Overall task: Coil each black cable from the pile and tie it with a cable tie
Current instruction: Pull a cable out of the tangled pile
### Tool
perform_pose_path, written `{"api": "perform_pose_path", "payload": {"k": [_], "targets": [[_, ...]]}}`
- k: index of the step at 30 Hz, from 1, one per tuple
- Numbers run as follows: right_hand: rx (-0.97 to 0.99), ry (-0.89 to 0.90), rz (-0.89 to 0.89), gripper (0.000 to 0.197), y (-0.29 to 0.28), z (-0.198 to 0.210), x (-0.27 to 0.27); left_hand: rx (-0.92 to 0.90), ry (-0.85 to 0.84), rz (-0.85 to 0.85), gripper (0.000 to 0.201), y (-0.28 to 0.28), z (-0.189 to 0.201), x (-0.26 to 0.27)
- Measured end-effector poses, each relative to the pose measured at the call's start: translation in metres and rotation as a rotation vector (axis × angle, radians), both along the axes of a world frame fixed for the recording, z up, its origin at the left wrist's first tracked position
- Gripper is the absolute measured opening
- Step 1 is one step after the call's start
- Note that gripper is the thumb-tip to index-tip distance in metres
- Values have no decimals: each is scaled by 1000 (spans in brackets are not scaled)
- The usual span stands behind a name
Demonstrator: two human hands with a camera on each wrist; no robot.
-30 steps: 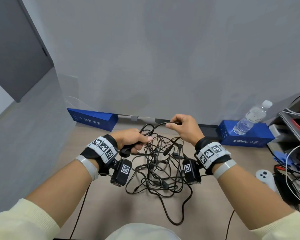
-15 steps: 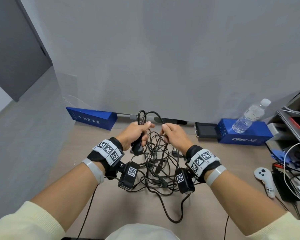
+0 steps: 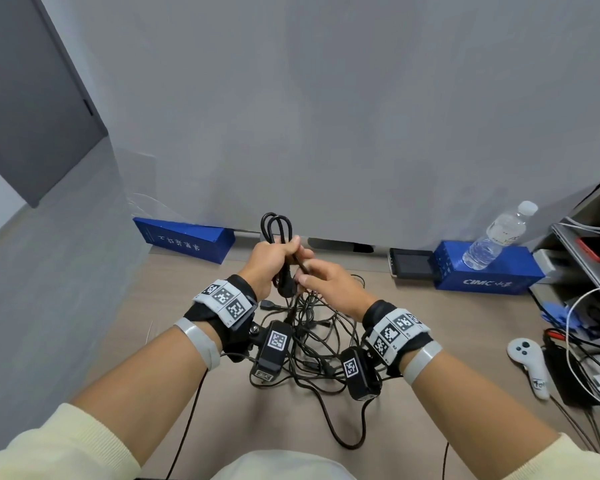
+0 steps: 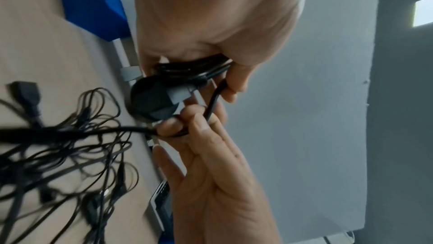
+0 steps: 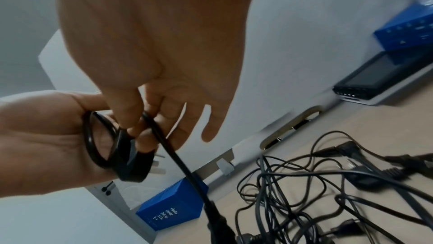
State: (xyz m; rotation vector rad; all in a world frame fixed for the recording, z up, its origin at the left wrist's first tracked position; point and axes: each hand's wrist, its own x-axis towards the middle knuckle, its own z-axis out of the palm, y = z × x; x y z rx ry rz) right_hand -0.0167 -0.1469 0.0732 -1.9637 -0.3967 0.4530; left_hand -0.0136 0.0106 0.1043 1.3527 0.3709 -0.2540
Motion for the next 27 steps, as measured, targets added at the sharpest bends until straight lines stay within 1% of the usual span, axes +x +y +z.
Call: {"api": "perform_pose_path", "payload": {"k": [1,3,4,5,6,8,10,12,14,15,16,18,19,20,22,23,27], "targets": [[11,19,2,16,-2,-5,0,-43,7,-2,20,0,-1,-2],[10,-4,18,49,-5,-7,-3,-71,2,6,20,-1,-4,-6],[1,-38,32,60,-4,-7,-5,-70,-12,13,21,-1,-4,-7],[-9,-73,36,63,-3,-8,-7,-88,-29,25,21,-1,-4,-7],[-25,-91,20,59,-4,-11,-8,-137,-44,45,20,1,-3,-6],[-49,-43,-58,46,-8,-20,-10,-250,-67,85,20,8,3,0],[-113,-3,-84,43,-18,-31,-12,-305,-102,100,23,17,9,4],[-185,-41,-47,47,-27,-38,-13,-330,-123,100,26,23,11,7],[-195,-57,-32,55,-29,-38,-15,-364,-111,89,27,23,9,6],[-193,-61,-33,55,-28,-38,-14,-395,-99,79,27,21,8,5],[-191,-57,-30,50,-26,-38,-12,-424,-90,64,27,20,6,3],[-156,-21,-28,28,-24,-39,-9,-439,-81,19,27,20,5,2],[-139,2,-22,18,-25,-39,-8,-421,-79,-5,26,21,5,1],[-139,15,-14,13,-27,-40,-6,-388,-75,-29,26,24,6,0],[-154,6,-10,8,-35,-41,-4,-286,-39,-85,25,31,7,-3],[-140,6,-19,6,-40,-40,-3,-223,-6,-116,25,36,7,-4],[-36,76,-10,13,-51,-34,-2,6,114,-241,19,47,1,-14]]}}
